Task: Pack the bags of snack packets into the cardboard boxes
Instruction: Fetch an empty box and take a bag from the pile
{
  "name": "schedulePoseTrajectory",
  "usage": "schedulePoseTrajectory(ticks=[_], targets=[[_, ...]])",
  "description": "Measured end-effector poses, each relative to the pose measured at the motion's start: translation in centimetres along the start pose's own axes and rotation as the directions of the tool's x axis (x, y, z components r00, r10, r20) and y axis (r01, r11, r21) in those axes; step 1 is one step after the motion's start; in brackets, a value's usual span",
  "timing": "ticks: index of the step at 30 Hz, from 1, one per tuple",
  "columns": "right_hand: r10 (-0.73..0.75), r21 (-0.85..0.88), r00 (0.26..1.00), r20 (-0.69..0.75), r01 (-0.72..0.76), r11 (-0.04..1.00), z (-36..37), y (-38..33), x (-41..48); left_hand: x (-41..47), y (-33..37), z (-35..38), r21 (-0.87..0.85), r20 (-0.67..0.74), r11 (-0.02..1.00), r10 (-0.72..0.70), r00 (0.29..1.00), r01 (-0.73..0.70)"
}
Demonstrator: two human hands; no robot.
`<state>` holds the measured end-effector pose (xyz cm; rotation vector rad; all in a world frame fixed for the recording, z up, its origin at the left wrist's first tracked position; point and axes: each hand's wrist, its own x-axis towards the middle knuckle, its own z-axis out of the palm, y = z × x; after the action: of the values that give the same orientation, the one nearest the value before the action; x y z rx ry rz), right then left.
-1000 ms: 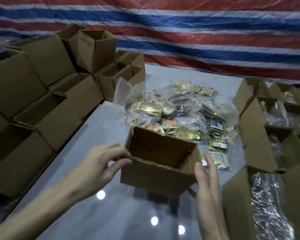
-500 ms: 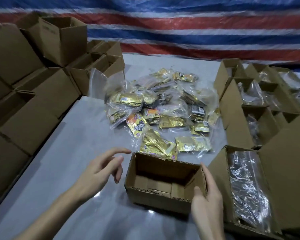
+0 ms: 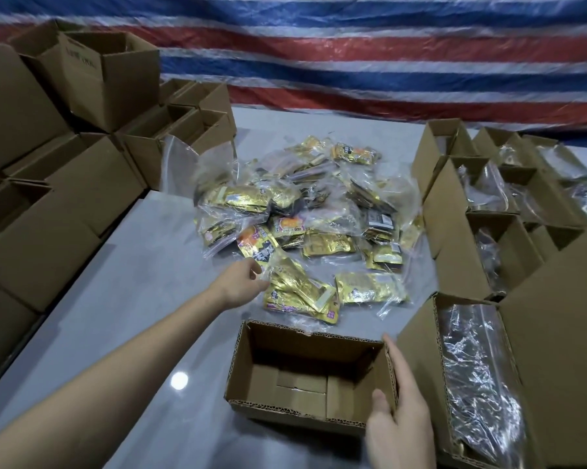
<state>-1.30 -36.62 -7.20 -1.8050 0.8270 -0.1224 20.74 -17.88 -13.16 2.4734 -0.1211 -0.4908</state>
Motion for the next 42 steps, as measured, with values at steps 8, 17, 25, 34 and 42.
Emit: schedulePoseTrajectory(ticks=[8, 17, 25, 34, 42], targets=[[0.023, -0.052, 1.0, 0.019, -0.022, 0.998, 0.0, 0.1, 0.3, 2.7, 2.1, 1.3, -0.137, 0.079, 0.968, -0.199, 0.977, 0.208], [0.016, -0.041, 0.998, 0.054, -0.013, 0.999, -0.2, 0.2, 1.0, 2.4, 2.1, 3.2, -0.126, 0.101, 0.922, -0.354, 0.93, 0.365], [0.016, -0.033, 0.997, 0.073, -0.014, 0.999, -0.2, 0.7, 1.1, -0.2, -0.7, 2.6, -0.483, 0.135, 0.799, -0.337, 0.932, 0.359], [-0.015, -0.071, 0.997, 0.072, 0.02, 0.997, 0.1, 0.8, 1.2, -1.5, -3.2, 2.4, -0.471, 0.062, 0.762, -0.473, 0.879, 0.444], [-0.011, -0.105, 0.993, 0.115, 0.023, 0.994, 0.2, 0.9, 1.0, -0.3, -0.9, 3.2, 0.443, -0.214, 0.877, 0.305, 0.928, -0.186]])
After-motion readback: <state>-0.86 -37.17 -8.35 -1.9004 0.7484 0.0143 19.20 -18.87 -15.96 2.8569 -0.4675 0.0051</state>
